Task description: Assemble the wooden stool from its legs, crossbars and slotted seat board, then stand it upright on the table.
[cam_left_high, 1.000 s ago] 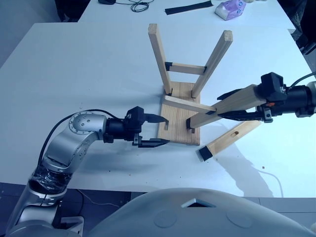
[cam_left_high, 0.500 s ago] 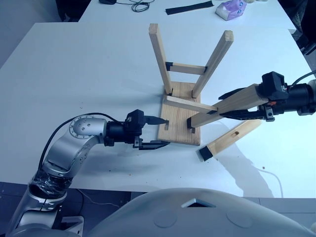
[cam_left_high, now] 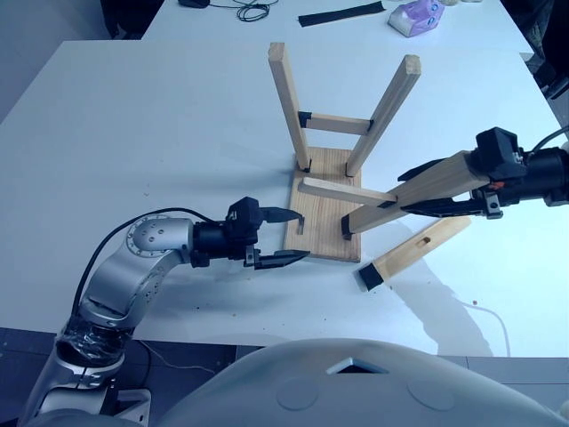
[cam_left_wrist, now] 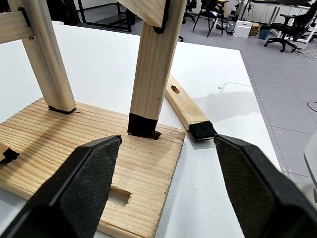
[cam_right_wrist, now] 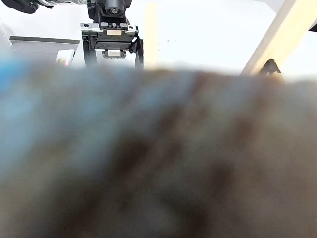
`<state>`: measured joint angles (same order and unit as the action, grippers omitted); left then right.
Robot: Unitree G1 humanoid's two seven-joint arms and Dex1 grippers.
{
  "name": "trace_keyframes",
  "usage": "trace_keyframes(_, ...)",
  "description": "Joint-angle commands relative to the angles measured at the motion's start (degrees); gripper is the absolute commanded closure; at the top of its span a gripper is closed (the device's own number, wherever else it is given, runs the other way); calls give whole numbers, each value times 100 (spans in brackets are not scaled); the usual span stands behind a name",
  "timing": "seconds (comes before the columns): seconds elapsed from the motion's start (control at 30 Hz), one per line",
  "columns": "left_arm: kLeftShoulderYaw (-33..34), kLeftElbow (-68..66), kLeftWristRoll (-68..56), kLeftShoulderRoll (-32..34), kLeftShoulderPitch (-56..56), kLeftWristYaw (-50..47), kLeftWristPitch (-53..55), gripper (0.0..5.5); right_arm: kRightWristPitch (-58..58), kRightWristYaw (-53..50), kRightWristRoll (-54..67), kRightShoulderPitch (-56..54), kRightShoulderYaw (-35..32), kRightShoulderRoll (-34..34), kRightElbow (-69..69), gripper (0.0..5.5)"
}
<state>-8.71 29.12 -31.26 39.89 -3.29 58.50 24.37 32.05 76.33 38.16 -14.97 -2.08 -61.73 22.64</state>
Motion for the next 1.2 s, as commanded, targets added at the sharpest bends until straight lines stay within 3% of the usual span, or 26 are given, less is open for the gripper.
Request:
trace_keyframes(0.03, 43, 87, -30, -18, -49, -113, 73, 203, 101, 108, -79, 28, 69, -149, 71, 346)
trace_keyframes(1.2, 174, 184, -79, -110, -289, -540, 94, 203, 337, -113, -161, 15, 257, -252, 321, 346)
